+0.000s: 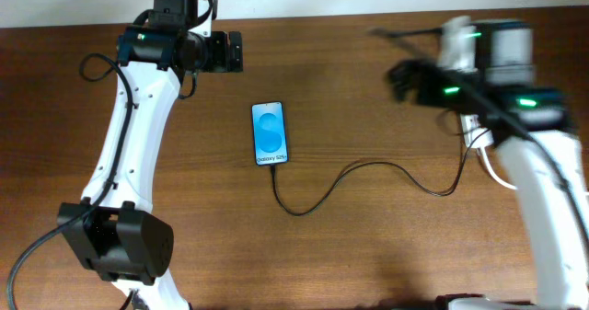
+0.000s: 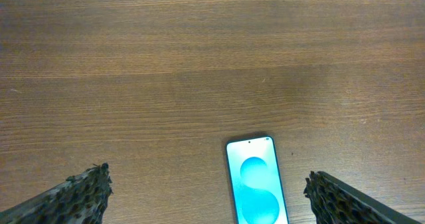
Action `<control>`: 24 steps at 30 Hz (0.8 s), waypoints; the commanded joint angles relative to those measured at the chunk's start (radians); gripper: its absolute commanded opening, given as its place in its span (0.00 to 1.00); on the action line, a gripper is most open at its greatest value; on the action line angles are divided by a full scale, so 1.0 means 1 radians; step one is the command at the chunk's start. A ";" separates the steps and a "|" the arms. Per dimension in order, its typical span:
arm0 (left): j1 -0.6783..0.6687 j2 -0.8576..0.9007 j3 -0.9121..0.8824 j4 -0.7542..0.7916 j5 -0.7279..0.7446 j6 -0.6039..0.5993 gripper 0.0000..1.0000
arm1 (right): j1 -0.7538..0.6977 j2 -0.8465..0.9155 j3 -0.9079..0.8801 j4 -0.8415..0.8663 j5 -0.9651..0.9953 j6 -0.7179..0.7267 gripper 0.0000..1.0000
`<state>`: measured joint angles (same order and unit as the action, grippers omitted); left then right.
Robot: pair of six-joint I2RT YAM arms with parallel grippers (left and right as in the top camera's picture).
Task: Plug charger to phone and switch on socket
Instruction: 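Lower the phone flat onto the table and open both grippers, then move the right gripper over the power strip switch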
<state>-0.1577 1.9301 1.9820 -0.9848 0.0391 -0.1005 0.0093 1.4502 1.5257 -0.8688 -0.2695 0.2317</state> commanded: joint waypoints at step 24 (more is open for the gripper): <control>0.003 0.007 -0.003 -0.002 -0.010 0.012 0.99 | -0.732 0.410 0.032 0.112 -0.080 0.166 0.99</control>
<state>-0.1577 1.9301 1.9820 -0.9848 0.0360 -0.1005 -0.7406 1.8420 1.5528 -0.7689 -0.3386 0.3939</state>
